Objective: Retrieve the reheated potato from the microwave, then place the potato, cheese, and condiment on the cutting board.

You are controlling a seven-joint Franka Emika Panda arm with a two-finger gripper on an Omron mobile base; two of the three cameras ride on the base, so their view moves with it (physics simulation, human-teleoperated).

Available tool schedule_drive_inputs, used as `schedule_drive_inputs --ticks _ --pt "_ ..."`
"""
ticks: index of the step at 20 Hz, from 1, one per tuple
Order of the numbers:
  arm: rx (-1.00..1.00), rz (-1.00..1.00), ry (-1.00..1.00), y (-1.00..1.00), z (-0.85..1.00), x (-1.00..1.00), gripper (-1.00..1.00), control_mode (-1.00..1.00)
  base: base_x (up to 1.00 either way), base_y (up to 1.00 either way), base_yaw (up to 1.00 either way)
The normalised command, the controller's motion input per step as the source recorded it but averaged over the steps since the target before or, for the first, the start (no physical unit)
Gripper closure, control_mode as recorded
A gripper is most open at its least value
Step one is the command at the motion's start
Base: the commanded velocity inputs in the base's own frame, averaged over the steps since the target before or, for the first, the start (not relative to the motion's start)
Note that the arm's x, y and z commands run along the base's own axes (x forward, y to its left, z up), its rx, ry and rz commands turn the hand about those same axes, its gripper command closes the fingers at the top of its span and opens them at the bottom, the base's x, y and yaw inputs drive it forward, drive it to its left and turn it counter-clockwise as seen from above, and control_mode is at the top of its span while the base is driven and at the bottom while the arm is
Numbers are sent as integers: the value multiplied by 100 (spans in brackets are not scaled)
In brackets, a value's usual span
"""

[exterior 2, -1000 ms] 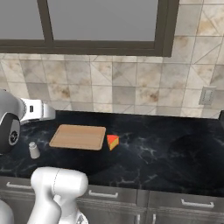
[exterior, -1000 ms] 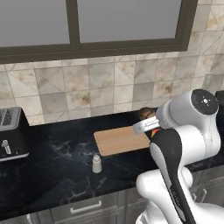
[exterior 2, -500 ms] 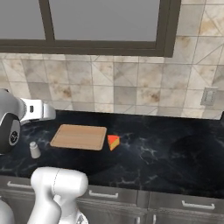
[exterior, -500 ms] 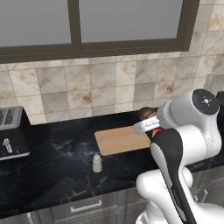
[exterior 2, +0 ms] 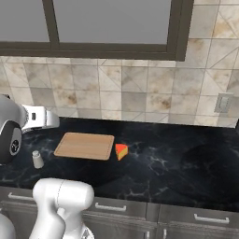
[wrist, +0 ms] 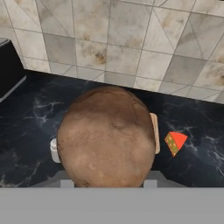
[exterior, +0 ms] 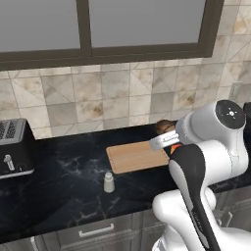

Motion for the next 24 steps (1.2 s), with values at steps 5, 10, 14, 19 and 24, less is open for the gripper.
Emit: schedule_drive_inputs --ticks 5,10,14,19,24 --pt "0 0 0 0 0 0 100 100 0 0 0" --pt "0 0 0 0 0 0 100 -100 0 0 0" --pt "0 0 0 0 0 0 100 -100 0 0 0" --pt "0 0 0 0 0 0 100 -100 0 0 0" --pt "0 0 2 0 -1 8 100 -100 0 0 0"
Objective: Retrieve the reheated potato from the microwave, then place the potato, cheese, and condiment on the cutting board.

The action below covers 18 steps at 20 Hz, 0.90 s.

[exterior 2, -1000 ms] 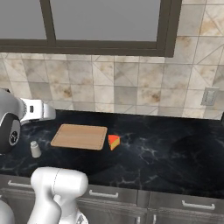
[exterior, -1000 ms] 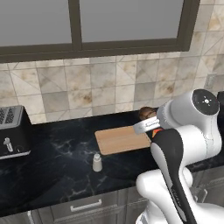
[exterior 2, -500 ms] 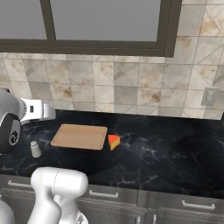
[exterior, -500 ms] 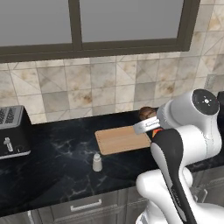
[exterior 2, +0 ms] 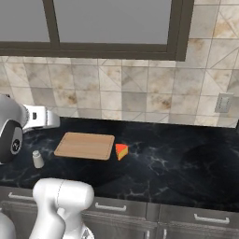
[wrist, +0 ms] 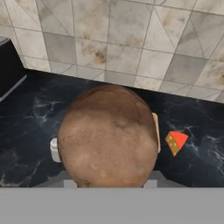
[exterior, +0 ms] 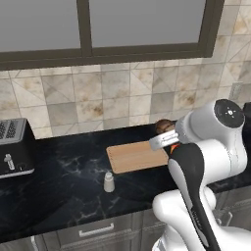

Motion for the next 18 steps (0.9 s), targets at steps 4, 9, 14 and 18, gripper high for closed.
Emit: schedule_drive_inputs --ticks 4,9,14,18 --pt "0 0 12 -2 0 44 100 -100 0 0 0" --pt "-2 0 28 -15 -5 59 100 -100 0 0 0" --pt "-10 0 15 -9 -14 13 100 -100 0 0 0" --pt "-8 1 3 23 -39 31 100 -100 0 0 0"
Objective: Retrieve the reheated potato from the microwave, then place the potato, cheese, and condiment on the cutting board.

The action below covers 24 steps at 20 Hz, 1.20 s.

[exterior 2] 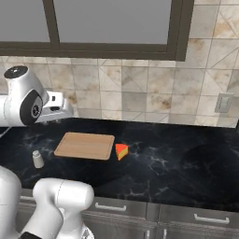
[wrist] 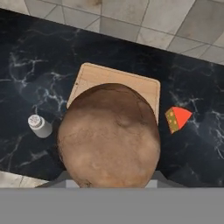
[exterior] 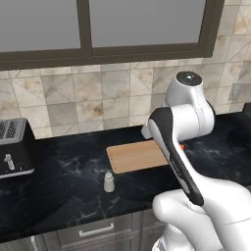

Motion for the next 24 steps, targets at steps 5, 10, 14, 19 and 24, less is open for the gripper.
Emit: schedule_drive_inputs --ticks 5,10,14,19,24 --pt "3 0 -7 26 -39 43 100 -100 0 0 0" --pt "19 0 -10 31 -39 40 100 -100 0 0 0" --pt "15 0 -2 31 -39 43 100 -100 0 0 0" --pt "2 0 0 31 -41 38 100 -100 0 0 0" --pt "-1 -7 2 22 -33 37 100 -100 0 0 0"
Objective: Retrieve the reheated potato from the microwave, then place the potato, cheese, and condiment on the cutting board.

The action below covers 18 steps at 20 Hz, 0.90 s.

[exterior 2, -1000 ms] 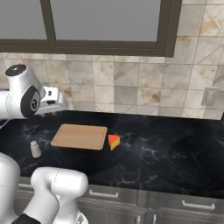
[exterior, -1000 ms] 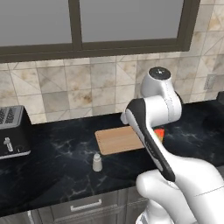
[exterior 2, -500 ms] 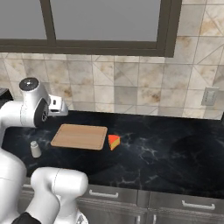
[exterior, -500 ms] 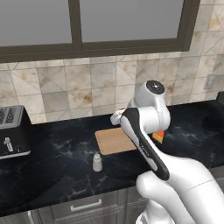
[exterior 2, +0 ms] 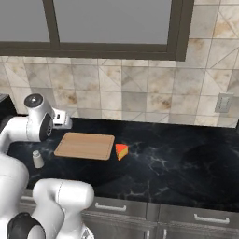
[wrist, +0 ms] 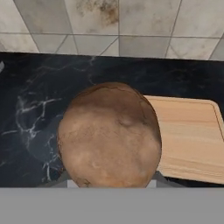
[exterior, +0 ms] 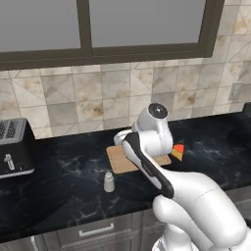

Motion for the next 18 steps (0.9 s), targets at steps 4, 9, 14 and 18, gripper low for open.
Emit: schedule_drive_inputs --ticks 4,9,14,18 --pt "-6 -10 9 11 -29 39 100 -100 0 0 0" --pt "-4 -5 22 1 -34 32 100 -100 0 0 0" --pt "0 0 28 3 -42 19 100 -100 0 0 0" --pt "0 0 15 8 -45 22 100 -100 0 0 0"
